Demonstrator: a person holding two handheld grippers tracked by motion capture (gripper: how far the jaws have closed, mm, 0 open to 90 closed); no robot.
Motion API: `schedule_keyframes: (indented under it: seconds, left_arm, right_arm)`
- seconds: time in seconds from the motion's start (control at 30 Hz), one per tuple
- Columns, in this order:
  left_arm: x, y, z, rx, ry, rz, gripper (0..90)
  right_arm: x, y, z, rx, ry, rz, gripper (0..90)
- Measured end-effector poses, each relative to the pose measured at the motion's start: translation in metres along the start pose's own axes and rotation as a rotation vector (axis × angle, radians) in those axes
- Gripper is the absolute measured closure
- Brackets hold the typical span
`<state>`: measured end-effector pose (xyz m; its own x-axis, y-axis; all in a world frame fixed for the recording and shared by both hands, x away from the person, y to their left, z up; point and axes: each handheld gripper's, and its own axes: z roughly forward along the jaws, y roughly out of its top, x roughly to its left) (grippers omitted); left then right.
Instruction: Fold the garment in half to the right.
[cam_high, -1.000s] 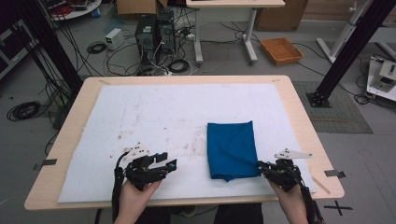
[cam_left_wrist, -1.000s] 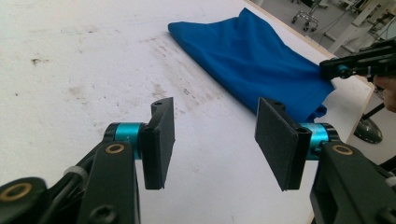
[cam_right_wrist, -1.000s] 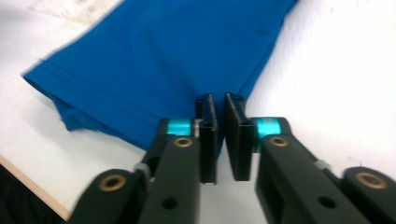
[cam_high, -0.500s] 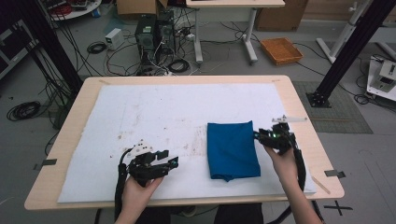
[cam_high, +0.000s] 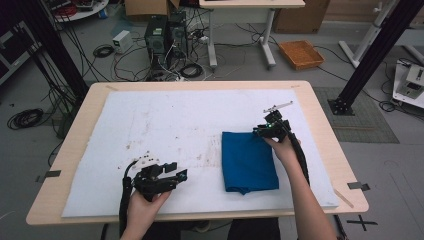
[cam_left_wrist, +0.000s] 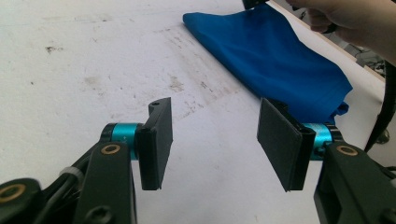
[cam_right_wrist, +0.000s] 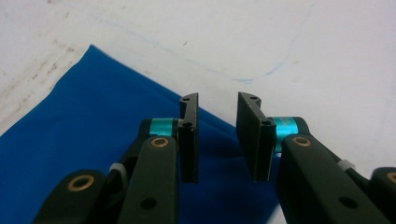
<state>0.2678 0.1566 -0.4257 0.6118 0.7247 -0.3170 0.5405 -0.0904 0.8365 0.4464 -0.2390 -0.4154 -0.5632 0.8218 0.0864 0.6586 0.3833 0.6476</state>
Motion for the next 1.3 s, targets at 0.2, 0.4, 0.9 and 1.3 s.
schedule_keyframes:
  seconds: [0.2, 0.4, 0.9, 1.3]
  left_arm:
    - [-0.001, 0.0, -0.001, 0.0, -0.008, -0.007, 45.5]
    - [-0.003, -0.001, 0.001, 0.006, -0.006, -0.003, 45.5]
    - [-0.004, -0.002, 0.003, 0.015, -0.014, 0.001, 45.5]
    - [-0.005, -0.003, 0.006, 0.023, -0.014, -0.002, 45.4]
  right_arm:
    - [0.004, 0.001, 0.01, 0.057, 0.0, -0.029, 86.8]
    - [0.005, 0.005, 0.014, -0.011, 0.003, -0.04, 90.0]
    - [-0.017, -0.013, -0.027, -0.16, -0.071, 0.211, 72.2]
    - [-0.026, -0.027, -0.011, -0.138, -0.113, 0.216, 90.0]
